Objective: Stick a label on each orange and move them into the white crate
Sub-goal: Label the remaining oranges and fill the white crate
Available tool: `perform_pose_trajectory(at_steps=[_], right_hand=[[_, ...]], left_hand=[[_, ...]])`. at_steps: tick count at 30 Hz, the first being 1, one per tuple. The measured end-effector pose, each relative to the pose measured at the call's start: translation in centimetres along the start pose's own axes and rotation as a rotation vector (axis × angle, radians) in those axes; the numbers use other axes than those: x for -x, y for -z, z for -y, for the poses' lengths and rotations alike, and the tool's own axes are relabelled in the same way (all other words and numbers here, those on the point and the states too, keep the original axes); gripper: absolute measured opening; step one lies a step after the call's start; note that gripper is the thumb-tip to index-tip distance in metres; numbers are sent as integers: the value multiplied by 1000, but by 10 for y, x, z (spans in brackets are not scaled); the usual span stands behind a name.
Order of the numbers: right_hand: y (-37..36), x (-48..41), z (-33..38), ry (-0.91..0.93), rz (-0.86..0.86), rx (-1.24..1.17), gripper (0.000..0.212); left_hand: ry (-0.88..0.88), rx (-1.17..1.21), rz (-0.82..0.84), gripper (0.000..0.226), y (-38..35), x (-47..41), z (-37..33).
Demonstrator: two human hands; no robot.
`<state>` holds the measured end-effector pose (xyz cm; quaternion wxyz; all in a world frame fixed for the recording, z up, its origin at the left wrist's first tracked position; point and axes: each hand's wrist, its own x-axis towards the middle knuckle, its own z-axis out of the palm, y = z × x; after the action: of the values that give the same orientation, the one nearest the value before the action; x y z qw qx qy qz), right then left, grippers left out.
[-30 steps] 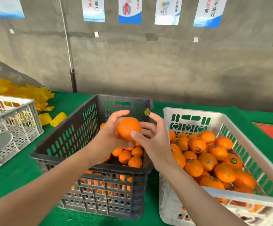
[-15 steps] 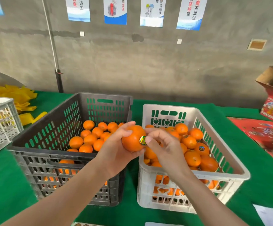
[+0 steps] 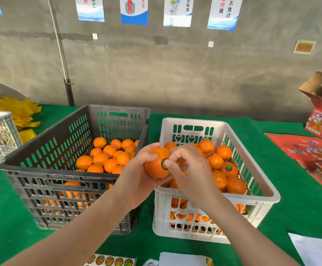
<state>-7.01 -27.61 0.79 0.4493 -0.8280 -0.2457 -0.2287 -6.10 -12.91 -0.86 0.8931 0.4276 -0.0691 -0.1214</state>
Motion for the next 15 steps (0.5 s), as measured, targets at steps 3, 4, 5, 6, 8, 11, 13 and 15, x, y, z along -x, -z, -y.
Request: perform_pose_trajectory(at_steps=[3,4,5,6,8,11,13,15], right_hand=[[3,4,-5,7,-29,89,11],[4,6,-7,-4,-35,111,12],[4,7,-8,-29,-40,128,13],[5,7,-11,-75,-43,147,18],[10,7,-20,-213,-35,192,42],[9,14,-32,-303,76,9,58],[-1,26,-38,-260,161,-132,60],[-10,34,-48,-225,153,-110,72]], left_hand=[[-22,-32,-1,40,1,-2,6],[-24,-38,-3,39,1,-3,8],[-24,-40,-8,37,2,-4,10],[-18,-39,-19,35,3,-4,11],[-3,-41,-41,38,4,-6,15],[11,-31,-23,39,-1,-8,20],[23,-11,13,29,-6,-13,25],[37,-43,16,27,-11,-19,31]])
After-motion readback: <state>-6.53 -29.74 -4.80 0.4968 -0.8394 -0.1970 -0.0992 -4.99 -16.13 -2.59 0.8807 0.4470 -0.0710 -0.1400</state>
